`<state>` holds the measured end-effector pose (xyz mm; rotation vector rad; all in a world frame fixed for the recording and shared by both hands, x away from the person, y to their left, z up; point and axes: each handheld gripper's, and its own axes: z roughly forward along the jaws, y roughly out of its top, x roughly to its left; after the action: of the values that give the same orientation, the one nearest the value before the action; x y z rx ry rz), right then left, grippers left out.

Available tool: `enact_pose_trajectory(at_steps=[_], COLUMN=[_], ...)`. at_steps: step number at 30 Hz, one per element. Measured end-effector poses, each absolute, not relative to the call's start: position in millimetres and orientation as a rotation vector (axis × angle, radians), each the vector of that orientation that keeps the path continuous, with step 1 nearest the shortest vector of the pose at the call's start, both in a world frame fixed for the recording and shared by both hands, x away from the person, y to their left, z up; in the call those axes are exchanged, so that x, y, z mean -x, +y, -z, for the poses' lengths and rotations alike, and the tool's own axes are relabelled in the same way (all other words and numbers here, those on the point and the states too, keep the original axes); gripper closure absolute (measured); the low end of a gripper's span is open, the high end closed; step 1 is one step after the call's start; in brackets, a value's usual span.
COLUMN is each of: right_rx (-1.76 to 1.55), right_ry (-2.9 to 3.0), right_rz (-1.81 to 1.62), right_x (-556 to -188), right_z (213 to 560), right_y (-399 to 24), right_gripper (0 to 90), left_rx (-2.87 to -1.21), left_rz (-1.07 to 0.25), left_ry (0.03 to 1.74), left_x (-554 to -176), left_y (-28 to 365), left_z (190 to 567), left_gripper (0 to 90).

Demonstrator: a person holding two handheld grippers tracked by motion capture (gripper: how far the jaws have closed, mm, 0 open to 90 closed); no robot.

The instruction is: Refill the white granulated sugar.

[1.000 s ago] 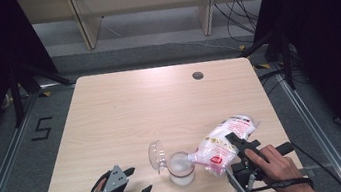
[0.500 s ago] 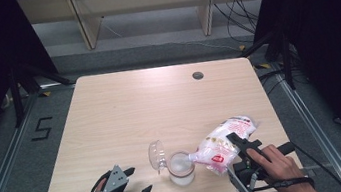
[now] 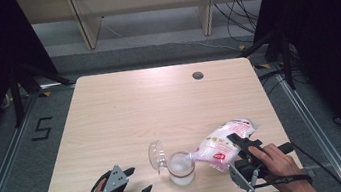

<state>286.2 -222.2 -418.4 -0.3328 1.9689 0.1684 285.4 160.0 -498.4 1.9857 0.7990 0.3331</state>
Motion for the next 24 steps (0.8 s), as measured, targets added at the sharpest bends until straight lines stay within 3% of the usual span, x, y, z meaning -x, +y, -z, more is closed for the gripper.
enact_pose_trajectory(at_steps=[24], right_rx=[0.048], right_ry=[2.112], right_rz=[-0.461], right_x=[-304.9], right_z=[432.7], right_y=[-235.5], right_gripper=[74.0], left_rx=[-1.983], left_rz=[-0.333], left_ry=[0.798], left_x=[-284.8], left_y=[159.6], left_z=[498.4], left_gripper=[17.4])
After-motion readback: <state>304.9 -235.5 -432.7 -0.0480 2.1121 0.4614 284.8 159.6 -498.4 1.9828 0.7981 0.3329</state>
